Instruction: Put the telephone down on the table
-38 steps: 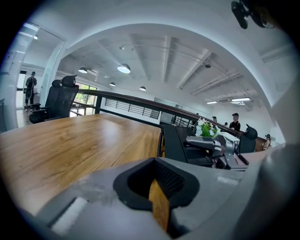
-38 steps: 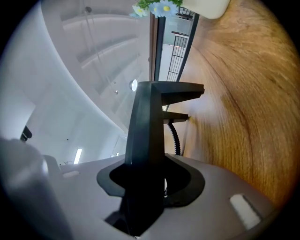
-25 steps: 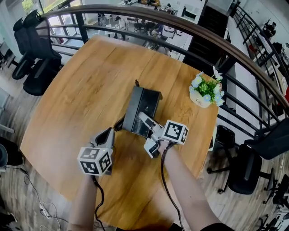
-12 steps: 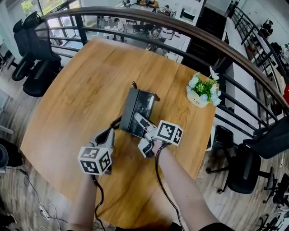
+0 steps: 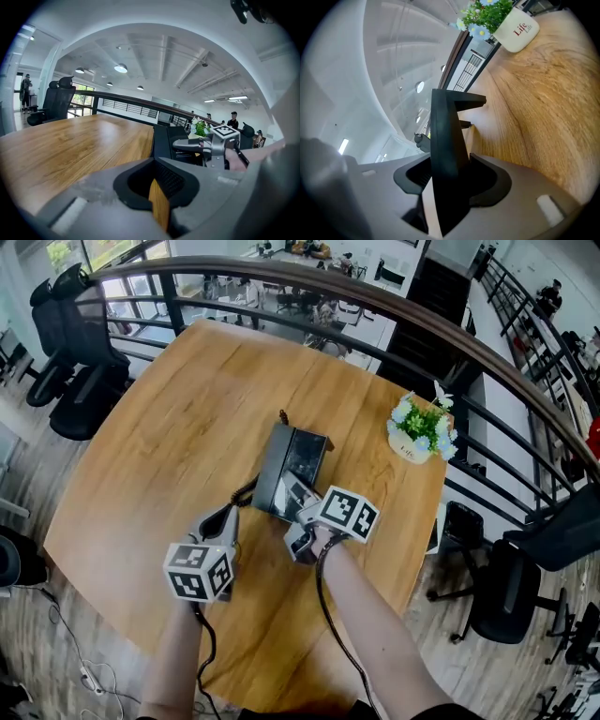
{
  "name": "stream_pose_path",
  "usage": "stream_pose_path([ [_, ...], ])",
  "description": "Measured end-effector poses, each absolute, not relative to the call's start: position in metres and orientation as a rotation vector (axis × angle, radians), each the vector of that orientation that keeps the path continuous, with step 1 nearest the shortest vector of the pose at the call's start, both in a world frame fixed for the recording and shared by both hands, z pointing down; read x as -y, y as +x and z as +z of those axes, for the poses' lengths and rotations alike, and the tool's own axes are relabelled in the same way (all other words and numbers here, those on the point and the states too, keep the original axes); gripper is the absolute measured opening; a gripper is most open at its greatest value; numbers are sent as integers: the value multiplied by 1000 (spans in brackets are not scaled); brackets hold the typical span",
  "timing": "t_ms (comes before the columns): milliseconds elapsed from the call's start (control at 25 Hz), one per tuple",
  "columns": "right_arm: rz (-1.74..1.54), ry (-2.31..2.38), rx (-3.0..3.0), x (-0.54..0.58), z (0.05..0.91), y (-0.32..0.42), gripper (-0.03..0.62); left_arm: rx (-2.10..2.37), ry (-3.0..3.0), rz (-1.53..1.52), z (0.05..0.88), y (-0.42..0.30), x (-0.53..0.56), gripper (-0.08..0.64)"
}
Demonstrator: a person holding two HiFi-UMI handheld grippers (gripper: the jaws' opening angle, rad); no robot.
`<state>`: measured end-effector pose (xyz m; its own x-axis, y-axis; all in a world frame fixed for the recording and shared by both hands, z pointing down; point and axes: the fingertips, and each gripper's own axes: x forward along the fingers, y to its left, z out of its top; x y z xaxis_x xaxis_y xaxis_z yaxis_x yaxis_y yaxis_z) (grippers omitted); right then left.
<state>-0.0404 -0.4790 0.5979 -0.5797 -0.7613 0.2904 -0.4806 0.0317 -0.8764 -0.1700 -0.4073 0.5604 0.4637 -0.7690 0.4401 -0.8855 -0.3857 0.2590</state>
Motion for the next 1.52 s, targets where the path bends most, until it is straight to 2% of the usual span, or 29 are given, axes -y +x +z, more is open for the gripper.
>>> stream_pose_path([
  [240,-1500,-1403,-2132,476,596,-36,265,1383,2265,335,554,-171,405,2],
  [920,-1470,-1669,-2259,465,607,-12,304,1372,2268,339,550,-170,390,2],
  [1360,-1468,-1724,-2212,441,591,7,268,1382,2264,315,532,-177,367,2],
  [1520,-1382,-1785,-2229,425,564,11,226,1374,2268,291,519,-180,344,2],
])
